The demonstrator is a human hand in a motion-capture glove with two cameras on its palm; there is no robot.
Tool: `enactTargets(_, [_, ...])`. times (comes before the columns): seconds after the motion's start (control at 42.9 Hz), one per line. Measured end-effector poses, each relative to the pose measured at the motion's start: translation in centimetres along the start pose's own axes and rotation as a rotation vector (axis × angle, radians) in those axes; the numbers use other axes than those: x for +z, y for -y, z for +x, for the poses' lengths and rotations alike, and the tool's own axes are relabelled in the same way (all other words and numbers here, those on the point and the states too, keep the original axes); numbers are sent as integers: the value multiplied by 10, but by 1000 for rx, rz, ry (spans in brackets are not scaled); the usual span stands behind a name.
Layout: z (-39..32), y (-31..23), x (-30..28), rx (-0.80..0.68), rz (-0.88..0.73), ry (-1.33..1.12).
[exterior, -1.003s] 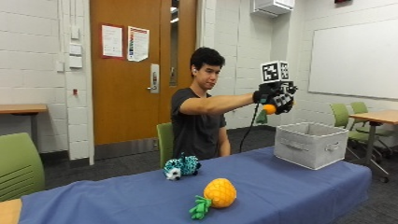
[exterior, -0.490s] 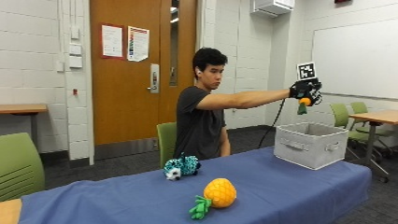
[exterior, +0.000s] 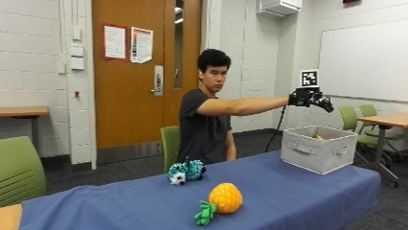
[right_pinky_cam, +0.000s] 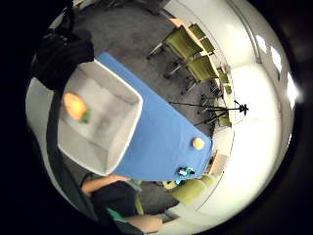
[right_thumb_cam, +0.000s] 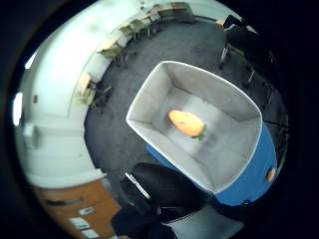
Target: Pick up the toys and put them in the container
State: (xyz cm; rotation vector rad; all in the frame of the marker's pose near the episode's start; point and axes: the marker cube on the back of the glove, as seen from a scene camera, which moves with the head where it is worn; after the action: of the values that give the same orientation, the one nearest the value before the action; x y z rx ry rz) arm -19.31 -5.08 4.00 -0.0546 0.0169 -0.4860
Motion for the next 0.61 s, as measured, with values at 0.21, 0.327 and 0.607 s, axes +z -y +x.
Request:
enactTargets(0.21, [29, -57, -12, 73, 26, 22])
enactTargets(0.327, [91, -102, -9, 154, 44, -109])
enactTargets(0.607, [179, -207, -21, 291, 77, -100])
